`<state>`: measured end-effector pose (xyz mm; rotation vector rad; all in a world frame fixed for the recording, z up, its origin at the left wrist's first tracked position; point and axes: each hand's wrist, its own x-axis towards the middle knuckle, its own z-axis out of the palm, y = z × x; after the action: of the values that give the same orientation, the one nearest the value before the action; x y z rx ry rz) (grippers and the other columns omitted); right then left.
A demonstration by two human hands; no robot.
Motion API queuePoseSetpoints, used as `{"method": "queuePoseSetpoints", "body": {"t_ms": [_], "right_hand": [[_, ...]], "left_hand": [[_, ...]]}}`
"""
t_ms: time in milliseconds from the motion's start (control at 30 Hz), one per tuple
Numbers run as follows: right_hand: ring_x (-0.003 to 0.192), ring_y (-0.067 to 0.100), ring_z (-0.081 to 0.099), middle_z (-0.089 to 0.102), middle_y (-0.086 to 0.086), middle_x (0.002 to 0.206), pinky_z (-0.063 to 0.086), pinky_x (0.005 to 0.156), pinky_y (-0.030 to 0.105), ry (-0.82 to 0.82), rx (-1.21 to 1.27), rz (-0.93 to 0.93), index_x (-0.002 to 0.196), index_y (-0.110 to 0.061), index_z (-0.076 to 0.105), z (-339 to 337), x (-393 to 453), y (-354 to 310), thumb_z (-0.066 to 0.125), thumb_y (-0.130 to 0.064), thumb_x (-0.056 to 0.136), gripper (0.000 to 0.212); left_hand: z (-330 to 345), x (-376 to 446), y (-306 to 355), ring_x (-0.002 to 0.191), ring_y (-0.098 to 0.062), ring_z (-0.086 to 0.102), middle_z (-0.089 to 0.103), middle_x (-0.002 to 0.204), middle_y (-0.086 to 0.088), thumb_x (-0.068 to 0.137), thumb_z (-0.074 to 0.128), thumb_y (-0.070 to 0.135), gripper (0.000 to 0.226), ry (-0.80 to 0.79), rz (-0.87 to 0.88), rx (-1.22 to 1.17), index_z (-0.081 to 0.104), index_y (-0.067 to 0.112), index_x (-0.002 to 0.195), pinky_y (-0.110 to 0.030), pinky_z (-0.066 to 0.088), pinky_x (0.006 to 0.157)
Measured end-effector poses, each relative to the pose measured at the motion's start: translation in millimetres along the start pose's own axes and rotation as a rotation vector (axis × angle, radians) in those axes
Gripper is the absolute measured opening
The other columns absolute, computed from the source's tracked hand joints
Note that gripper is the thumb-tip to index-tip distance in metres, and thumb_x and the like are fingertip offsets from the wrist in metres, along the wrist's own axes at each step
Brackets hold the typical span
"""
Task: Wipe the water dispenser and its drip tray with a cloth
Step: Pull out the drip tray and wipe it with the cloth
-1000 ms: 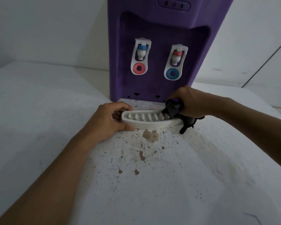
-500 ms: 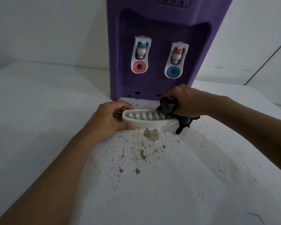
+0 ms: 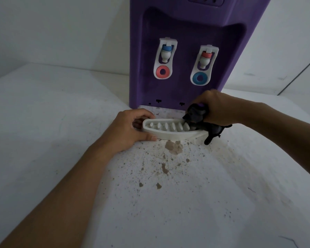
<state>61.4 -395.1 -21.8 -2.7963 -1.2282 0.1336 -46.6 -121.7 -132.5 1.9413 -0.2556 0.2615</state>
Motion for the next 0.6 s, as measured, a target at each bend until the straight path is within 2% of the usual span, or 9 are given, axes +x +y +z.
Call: {"method": "queuePoseSetpoints", "body": {"t_ms": [100, 167, 333, 433, 500, 600], "right_hand": [[0.099, 0.017, 0.069, 0.074, -0.001, 0.108, 0.058, 0.091, 0.036, -0.027, -0.156, -0.167, 0.114, -0.02, 0.073, -1, 4, -11, 0.078, -0.005, 0.086, 0.033], [0.099, 0.014, 0.067, 0.073, -0.003, 0.108, 0.056, 0.091, 0.031, -0.021, -0.194, -0.244, 0.114, -0.023, 0.072, 2, 7, -14, 0.081, -0.01, 0.084, 0.034], [0.08, 0.012, 0.07, 0.075, -0.005, 0.086, 0.059, 0.075, 0.03, -0.027, 0.021, -0.011, 0.094, -0.021, 0.074, -1, 8, 2, 0.082, -0.022, 0.085, 0.012], [0.078, 0.001, 0.068, 0.073, -0.017, 0.078, 0.051, 0.066, 0.01, -0.021, 0.147, 0.007, 0.082, -0.037, 0.07, -2, 4, 5, 0.086, -0.039, 0.079, 0.017], [0.08, -0.002, 0.067, 0.072, -0.022, 0.078, 0.049, 0.065, 0.007, 0.011, 0.183, -0.008, 0.081, -0.04, 0.067, -1, 5, 2, 0.085, -0.043, 0.079, 0.018], [0.087, 0.001, 0.066, 0.072, -0.017, 0.089, 0.051, 0.072, 0.011, 0.087, 0.178, -0.031, 0.089, -0.037, 0.067, 1, 8, -1, 0.082, -0.043, 0.083, 0.017]], "left_hand": [[0, 0, 1, 0.1, -0.004, 0.074, 0.078, 0.107, 0.013, 0.058, 0.1, 0.027, 0.059, 0.004, -0.004, -0.003, 0.076, 0.026, 0.111, -0.018, 0.059, 0.085], [0, -1, 1, 0.1, -0.004, 0.074, 0.078, 0.107, 0.012, 0.057, 0.1, 0.027, 0.059, 0.006, -0.005, 0.001, 0.076, 0.025, 0.112, -0.018, 0.059, 0.085], [0, 0, 1, 0.099, -0.004, 0.074, 0.078, 0.106, 0.012, 0.06, 0.101, 0.019, 0.057, 0.003, -0.006, 0.005, 0.076, 0.024, 0.111, -0.018, 0.059, 0.085], [0, 0, 1, 0.099, -0.004, 0.075, 0.078, 0.106, 0.011, 0.061, 0.101, 0.018, 0.057, 0.0, -0.006, -0.001, 0.076, 0.023, 0.112, -0.018, 0.059, 0.084], [0, -1, 1, 0.099, -0.004, 0.075, 0.078, 0.105, 0.012, 0.061, 0.101, 0.017, 0.057, 0.001, -0.002, -0.002, 0.076, 0.024, 0.111, -0.017, 0.059, 0.083], [1, -1, 1, 0.098, -0.004, 0.075, 0.078, 0.104, 0.013, 0.061, 0.101, 0.017, 0.056, 0.001, 0.001, -0.004, 0.076, 0.023, 0.111, -0.016, 0.059, 0.082]]}}
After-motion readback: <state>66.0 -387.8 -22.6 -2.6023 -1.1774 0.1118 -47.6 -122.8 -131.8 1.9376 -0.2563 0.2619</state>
